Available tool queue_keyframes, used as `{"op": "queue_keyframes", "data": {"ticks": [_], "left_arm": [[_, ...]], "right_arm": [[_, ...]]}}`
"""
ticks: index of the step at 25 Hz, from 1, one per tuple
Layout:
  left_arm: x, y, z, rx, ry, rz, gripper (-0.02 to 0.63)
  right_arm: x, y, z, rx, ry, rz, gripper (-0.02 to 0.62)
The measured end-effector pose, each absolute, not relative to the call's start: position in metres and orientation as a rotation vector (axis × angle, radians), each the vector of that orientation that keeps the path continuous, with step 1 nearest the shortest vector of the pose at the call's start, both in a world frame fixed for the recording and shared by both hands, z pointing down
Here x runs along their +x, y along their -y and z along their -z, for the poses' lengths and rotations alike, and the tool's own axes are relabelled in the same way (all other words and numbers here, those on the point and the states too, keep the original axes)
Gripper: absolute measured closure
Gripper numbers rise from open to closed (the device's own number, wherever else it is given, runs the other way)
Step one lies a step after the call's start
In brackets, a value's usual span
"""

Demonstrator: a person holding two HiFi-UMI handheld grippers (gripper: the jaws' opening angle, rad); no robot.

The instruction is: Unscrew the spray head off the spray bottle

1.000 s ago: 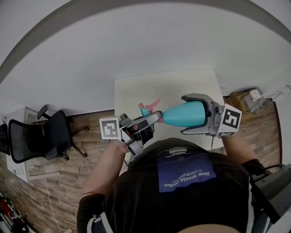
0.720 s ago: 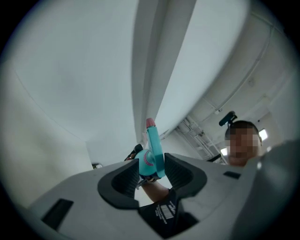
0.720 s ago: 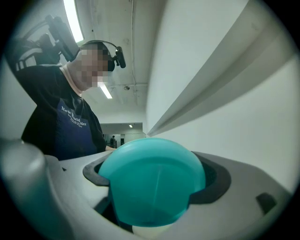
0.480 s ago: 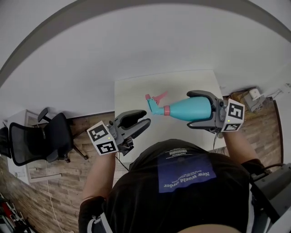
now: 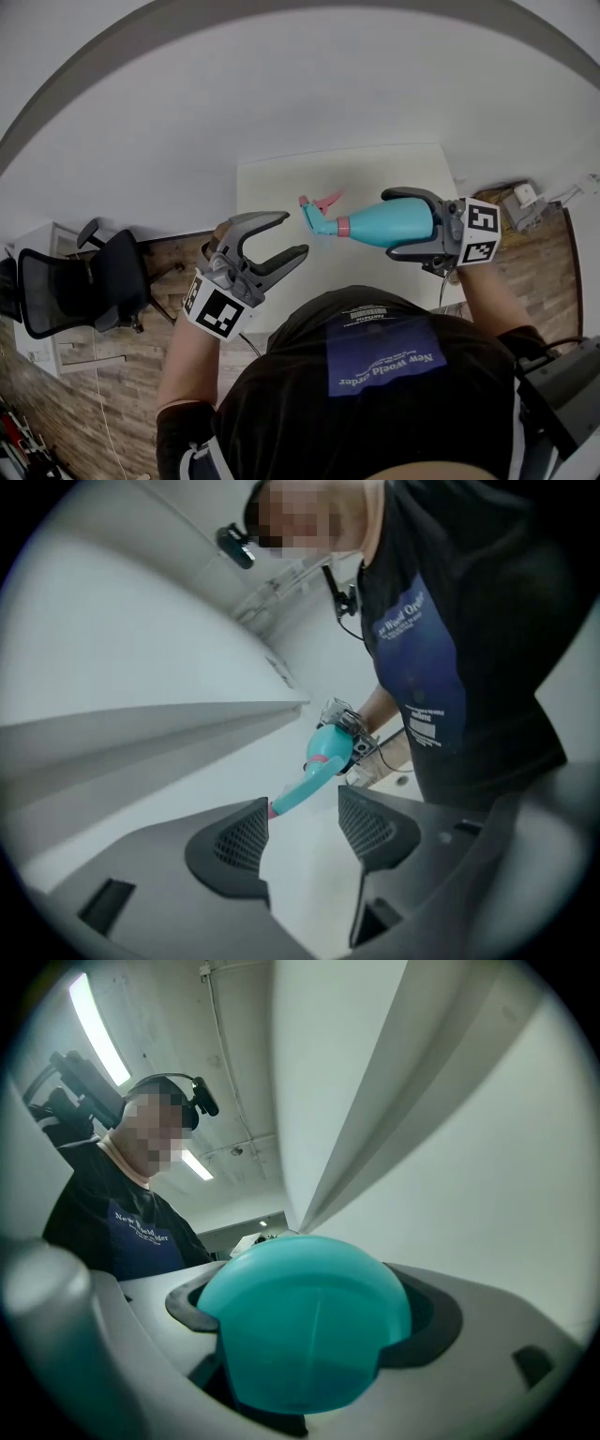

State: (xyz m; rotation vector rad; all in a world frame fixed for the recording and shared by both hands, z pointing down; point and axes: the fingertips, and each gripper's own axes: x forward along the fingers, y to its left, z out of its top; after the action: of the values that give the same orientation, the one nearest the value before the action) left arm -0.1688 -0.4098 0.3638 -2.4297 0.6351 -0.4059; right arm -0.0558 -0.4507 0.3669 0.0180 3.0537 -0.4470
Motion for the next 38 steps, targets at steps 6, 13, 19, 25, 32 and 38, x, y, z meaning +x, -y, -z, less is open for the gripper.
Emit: {"op": "queue_keyframes", "data": {"ticks": [6, 13, 19, 25, 32, 38], "left_arm": [[-0.145, 0.405, -0.372, -2.239, -0.467, 0.566, 0.385], [-0.121, 0.397, -0.377, -2.220, -0.341, 0.577, 0.385], [-0.110, 0.394, -0.376, -2.254, -0.319, 0.541, 0.390], [-0.108, 0.395, -0.376, -2.448, -0.319, 0.508, 0.466], [-0.112, 0.400, -0.374, -2.861, -0.314, 0.470, 0.468], [-0.116, 0.401, -0.375, -3.318, -0.236, 0.383, 0.468]], "right_arm": [[-0.061, 0.445, -0.372, 0.067, -3.068, 0.485, 0.144], [-0.068, 0.438, -0.373, 0.121, -3.077, 0.506, 0.144], [-0.071, 0.434, -0.373, 0.150, -3.073, 0.511, 0.143], [-0.070, 0.433, -0.372, 0.155, -3.073, 0.502, 0.143], [-0.071, 0.430, -0.369, 0.145, -3.107, 0.395, 0.144], [-0.074, 0.423, -0.367, 0.152, -3.140, 0.278, 0.143]]}}
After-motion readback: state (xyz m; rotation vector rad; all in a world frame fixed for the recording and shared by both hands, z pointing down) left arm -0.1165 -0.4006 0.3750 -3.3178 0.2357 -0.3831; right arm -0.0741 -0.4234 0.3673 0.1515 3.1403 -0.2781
